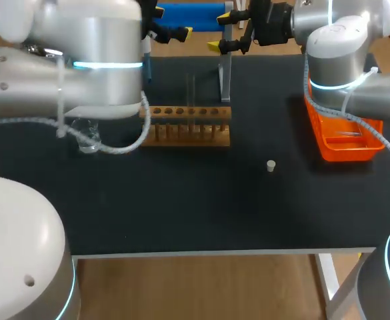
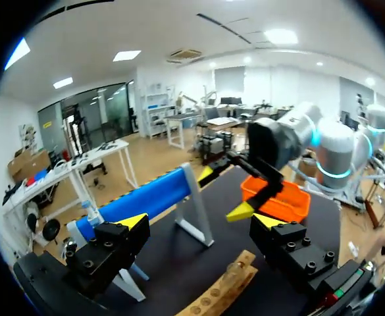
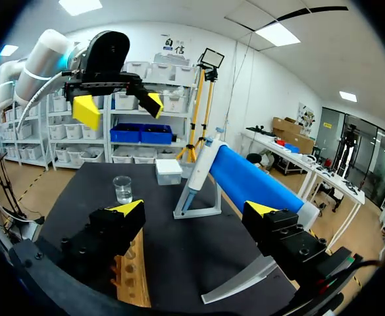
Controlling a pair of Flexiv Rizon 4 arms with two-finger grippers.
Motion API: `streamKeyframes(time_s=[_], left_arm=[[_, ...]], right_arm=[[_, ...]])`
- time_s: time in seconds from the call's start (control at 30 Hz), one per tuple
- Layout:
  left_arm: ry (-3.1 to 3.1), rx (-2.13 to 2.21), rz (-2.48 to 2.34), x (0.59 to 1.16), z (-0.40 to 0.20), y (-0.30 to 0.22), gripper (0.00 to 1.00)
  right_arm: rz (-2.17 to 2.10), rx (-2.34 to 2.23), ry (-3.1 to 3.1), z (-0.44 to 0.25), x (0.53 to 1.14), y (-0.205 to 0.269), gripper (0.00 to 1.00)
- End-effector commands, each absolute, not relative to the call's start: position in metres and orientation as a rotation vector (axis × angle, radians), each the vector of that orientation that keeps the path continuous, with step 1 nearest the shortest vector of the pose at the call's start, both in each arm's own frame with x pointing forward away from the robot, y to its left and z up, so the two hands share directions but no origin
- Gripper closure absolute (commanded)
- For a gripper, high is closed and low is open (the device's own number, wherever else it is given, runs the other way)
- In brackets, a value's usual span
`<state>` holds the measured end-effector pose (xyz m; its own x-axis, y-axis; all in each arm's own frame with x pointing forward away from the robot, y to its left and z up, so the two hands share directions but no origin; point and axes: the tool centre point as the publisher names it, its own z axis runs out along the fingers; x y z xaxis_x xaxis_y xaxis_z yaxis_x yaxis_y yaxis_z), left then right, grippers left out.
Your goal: Invert the test tube, pick up the pipette, mount the tip to pipette, aspirate from beaker and dispense into the tube, eject the tip, return the pipette, and cap with the stopper.
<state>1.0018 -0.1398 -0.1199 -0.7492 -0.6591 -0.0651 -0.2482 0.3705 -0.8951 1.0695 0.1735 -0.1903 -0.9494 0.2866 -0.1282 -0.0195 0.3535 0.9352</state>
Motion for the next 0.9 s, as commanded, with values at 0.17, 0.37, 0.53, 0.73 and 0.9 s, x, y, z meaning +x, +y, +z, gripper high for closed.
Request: streamKeyframes(time_s=[0.17, 0.37, 0.53, 0.73, 0.9], left_arm=[[2.295, -0.451, -1.661, 0.973, -0.13, -0.132, 0.0], [2.378, -0.361, -1.681, 0.969, -0.149, -0.147, 0.0], [2.423, -0.315, -1.697, 0.966, -0.166, -0.157, 0.0], [2.457, -0.299, -1.704, 0.968, -0.185, -0.161, 0.0], [2.478, -0.287, -1.709, 0.974, -0.197, -0.162, 0.0]], right_arm=[[1.626, 0.237, 2.356, -0.189, 1.07, 0.173, 0.0], [1.626, 0.237, 2.356, -0.189, 1.07, 0.173, 0.0], [1.626, 0.237, 2.356, -0.189, 1.07, 0.173, 0.0], [1.626, 0.237, 2.356, -0.189, 1.07, 0.173, 0.0], [1.626, 0.237, 2.356, -0.189, 1.07, 0.173, 0.0]])
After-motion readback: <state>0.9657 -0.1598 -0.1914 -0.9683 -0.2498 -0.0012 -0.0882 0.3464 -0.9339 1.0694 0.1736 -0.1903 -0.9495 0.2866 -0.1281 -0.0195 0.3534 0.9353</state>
